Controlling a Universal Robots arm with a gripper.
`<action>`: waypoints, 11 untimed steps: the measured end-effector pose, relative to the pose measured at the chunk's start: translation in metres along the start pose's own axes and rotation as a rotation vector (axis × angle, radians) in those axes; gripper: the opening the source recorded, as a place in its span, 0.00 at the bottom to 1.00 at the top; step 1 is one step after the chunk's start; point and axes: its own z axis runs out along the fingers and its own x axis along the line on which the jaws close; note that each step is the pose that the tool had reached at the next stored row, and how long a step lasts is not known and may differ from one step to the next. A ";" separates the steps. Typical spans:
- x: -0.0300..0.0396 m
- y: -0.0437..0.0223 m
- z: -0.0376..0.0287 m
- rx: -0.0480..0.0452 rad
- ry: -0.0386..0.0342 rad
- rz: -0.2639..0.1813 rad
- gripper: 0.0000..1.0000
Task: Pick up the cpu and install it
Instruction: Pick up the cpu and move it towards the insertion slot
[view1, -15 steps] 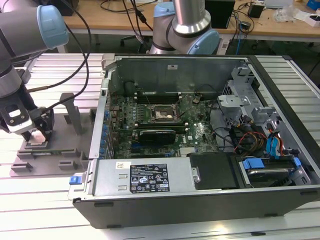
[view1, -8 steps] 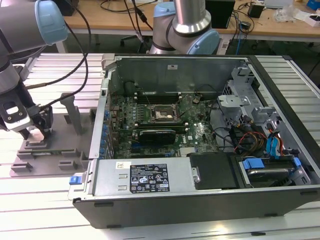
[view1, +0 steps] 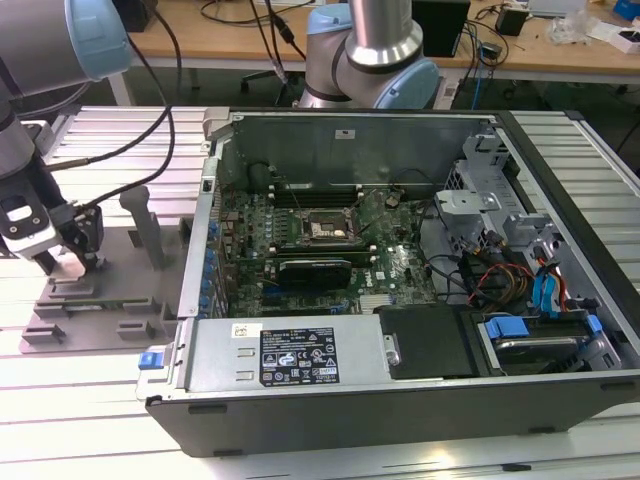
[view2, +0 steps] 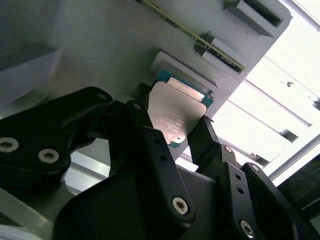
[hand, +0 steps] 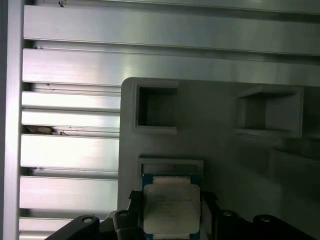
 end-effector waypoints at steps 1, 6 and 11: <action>0.0000 -0.0001 -0.0012 0.0001 0.0001 0.000 0.55; -0.0002 -0.0002 -0.0064 0.0000 0.0001 0.000 0.55; -0.0003 -0.0003 -0.0110 0.0000 0.0001 0.000 0.55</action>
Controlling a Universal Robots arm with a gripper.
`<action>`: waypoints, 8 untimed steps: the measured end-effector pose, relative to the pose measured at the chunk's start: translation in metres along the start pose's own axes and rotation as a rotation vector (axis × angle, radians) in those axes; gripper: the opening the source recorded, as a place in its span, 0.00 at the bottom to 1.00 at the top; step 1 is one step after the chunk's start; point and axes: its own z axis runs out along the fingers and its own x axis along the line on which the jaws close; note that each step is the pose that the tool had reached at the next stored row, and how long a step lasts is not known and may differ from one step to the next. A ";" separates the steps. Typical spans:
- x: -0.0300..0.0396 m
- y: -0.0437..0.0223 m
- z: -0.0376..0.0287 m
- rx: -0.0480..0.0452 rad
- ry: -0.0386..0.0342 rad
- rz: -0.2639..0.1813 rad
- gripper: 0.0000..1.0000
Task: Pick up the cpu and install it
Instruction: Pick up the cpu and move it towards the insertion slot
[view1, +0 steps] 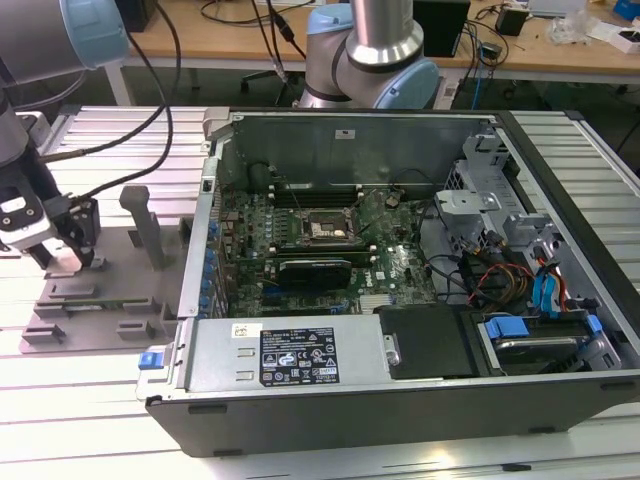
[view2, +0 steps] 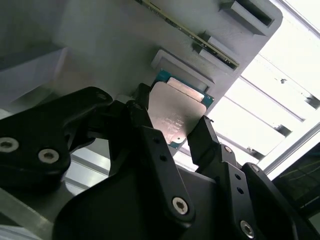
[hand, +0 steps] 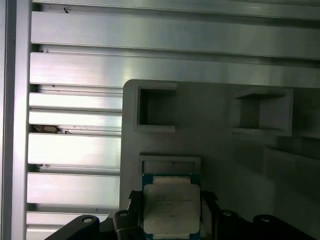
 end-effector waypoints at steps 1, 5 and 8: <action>0.0000 0.0000 -0.0013 0.0000 0.0000 0.000 0.55; -0.0002 -0.0002 -0.0072 0.0000 -0.0001 0.000 0.55; -0.0004 -0.0004 -0.0136 0.0000 0.0000 0.000 0.55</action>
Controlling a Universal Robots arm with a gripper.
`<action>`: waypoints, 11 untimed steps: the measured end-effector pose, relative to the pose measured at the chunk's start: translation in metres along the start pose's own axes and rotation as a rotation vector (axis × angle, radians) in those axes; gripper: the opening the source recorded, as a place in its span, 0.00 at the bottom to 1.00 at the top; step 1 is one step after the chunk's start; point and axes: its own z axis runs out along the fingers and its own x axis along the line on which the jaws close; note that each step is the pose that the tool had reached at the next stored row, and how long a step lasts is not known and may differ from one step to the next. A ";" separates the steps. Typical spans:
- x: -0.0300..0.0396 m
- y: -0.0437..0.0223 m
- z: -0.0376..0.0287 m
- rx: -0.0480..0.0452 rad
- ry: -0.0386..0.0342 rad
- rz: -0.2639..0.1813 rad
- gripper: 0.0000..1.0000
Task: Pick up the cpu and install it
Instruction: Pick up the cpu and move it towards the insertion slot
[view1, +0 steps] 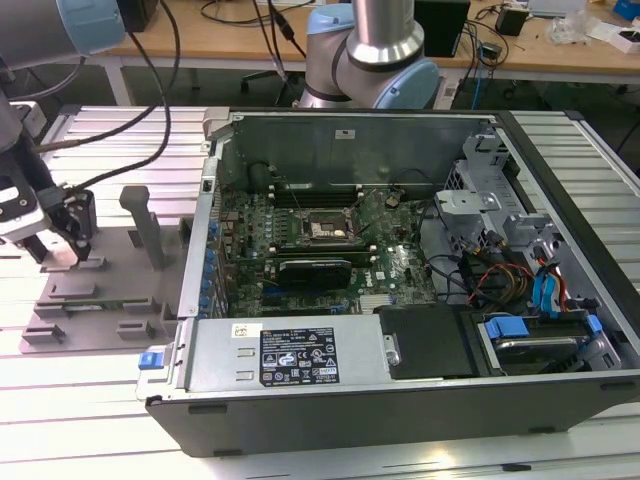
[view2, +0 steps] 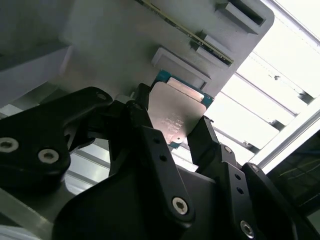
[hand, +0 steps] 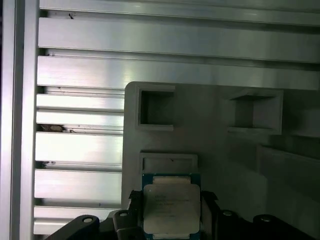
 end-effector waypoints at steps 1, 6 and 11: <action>-0.0001 -0.0001 -0.0023 0.0000 0.0000 0.000 0.55; -0.0003 -0.0003 -0.0110 0.0000 -0.0001 0.000 0.55; -0.0005 -0.0005 -0.0173 0.0000 0.0000 0.000 0.55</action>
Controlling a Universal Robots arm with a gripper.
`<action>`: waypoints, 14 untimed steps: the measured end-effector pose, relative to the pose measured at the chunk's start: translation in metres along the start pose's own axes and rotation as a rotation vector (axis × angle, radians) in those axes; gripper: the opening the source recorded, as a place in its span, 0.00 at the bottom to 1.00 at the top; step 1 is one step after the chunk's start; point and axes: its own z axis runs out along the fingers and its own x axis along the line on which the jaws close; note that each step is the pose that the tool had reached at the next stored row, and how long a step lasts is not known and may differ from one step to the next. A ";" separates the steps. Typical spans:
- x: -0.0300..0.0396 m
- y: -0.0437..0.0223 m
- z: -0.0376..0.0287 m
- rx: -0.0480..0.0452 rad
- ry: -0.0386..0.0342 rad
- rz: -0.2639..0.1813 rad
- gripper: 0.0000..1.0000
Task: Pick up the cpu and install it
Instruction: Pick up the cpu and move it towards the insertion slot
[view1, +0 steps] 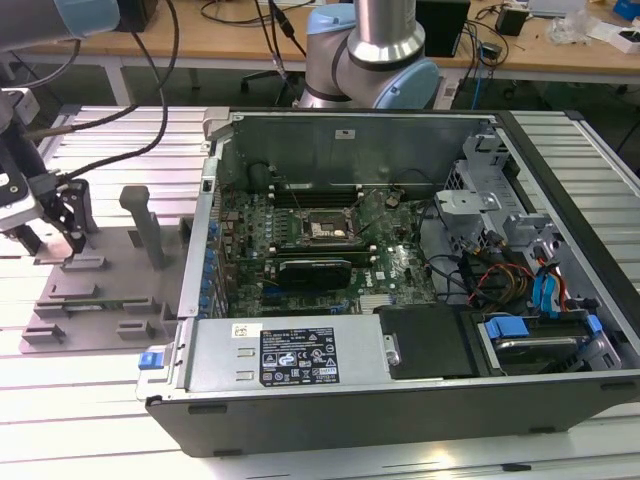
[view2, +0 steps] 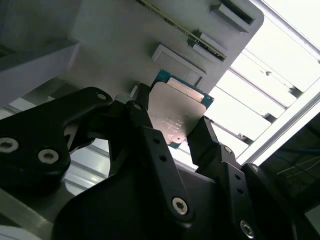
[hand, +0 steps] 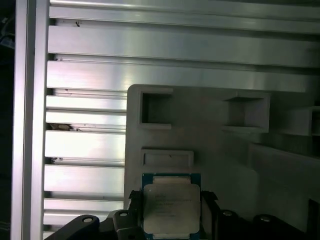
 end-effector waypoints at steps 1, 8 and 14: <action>-0.0001 -0.0001 -0.0024 0.0000 -0.0001 0.000 0.55; -0.0003 -0.0002 -0.0079 -0.0001 0.0000 0.000 0.55; -0.0003 -0.0002 -0.0092 -0.0001 0.0001 0.000 0.55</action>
